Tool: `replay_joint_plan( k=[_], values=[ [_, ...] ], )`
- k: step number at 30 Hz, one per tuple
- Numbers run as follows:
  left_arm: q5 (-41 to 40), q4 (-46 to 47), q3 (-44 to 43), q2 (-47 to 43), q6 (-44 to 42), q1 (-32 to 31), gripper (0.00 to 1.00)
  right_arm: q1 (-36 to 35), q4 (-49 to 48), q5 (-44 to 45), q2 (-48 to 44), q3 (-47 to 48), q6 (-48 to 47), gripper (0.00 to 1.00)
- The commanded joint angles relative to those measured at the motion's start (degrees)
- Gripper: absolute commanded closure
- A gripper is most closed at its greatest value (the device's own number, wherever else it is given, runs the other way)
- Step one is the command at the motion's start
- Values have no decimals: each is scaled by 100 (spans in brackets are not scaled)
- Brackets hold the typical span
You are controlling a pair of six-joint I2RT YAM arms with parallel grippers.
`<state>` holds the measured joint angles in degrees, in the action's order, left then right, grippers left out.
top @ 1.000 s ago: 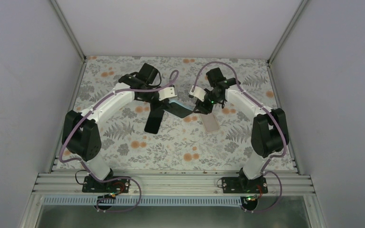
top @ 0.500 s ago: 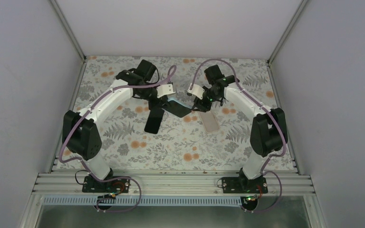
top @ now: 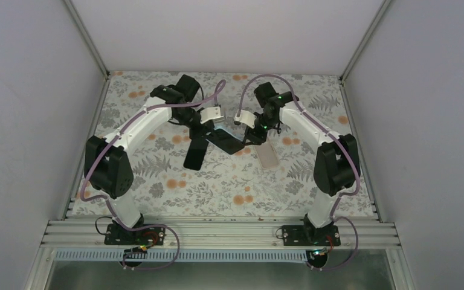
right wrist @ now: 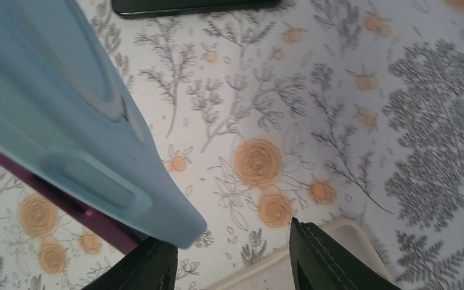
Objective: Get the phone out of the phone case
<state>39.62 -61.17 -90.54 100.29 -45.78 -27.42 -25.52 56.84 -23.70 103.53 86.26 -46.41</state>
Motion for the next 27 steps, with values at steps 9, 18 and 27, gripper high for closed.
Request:
replay_joint_plan(
  k=[9,18,27],
  values=[
    [1364,999,-35,-269,259,-229,98,-784,278,-2113,-201,428,-499,49],
    [641,2443,189,-383,994,111,98,-873,1690,-3789,333,1091,-1470,61],
    [-955,3920,333,-574,1560,152,93,-697,1677,-3884,241,946,-1119,96]
  ],
)
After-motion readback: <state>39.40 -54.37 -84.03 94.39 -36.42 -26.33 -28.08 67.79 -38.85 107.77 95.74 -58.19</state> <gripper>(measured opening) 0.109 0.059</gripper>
